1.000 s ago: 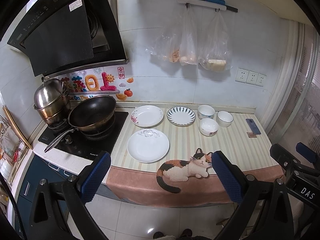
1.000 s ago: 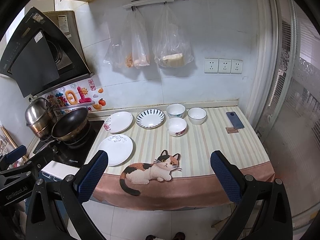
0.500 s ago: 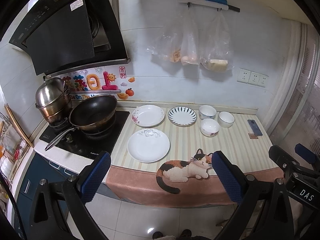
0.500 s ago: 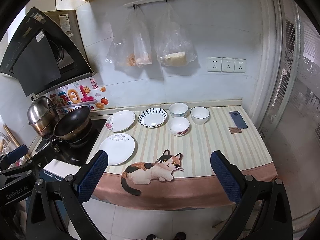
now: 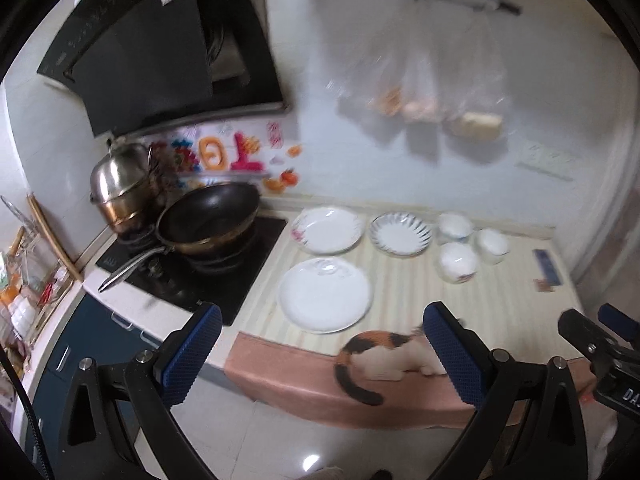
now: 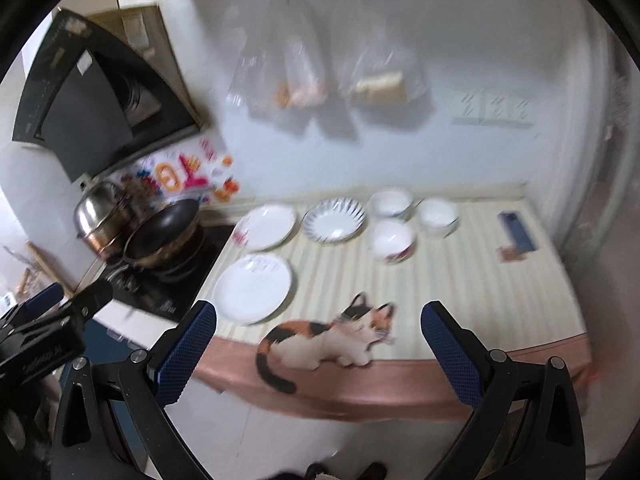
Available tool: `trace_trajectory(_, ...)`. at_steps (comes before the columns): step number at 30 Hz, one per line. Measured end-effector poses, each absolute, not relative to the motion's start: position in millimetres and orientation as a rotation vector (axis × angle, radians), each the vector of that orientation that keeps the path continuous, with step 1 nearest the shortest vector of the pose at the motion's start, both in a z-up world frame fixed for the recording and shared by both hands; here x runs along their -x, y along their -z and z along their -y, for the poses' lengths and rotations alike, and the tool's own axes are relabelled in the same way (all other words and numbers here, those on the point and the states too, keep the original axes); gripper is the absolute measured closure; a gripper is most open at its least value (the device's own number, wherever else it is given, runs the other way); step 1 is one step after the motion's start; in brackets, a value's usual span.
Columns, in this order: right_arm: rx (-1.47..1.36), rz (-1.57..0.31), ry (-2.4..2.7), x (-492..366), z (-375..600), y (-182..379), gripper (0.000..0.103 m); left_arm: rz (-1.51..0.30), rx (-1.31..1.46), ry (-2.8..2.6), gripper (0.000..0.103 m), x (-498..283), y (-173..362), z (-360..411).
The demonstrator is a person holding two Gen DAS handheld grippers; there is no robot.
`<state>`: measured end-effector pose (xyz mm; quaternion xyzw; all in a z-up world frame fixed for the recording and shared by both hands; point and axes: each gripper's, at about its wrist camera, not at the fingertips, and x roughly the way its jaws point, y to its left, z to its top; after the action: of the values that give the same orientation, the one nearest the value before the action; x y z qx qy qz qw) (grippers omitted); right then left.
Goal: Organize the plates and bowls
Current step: 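Reach both grippers to the grey-flower plate rim and close them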
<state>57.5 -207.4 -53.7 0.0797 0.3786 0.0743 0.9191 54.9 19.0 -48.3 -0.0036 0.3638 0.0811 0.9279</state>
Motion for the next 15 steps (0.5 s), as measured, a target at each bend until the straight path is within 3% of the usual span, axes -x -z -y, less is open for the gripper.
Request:
trace_trajectory(10,-0.283,-1.077,-0.259,-209,152,206,0.000,-0.966,0.029,-0.155,0.000,-199,170,-94)
trace_trajectory(15,-0.334,-1.163,-0.258,-287,125,274,0.000,-1.096,0.023,-0.123,0.007,-273,241,-134)
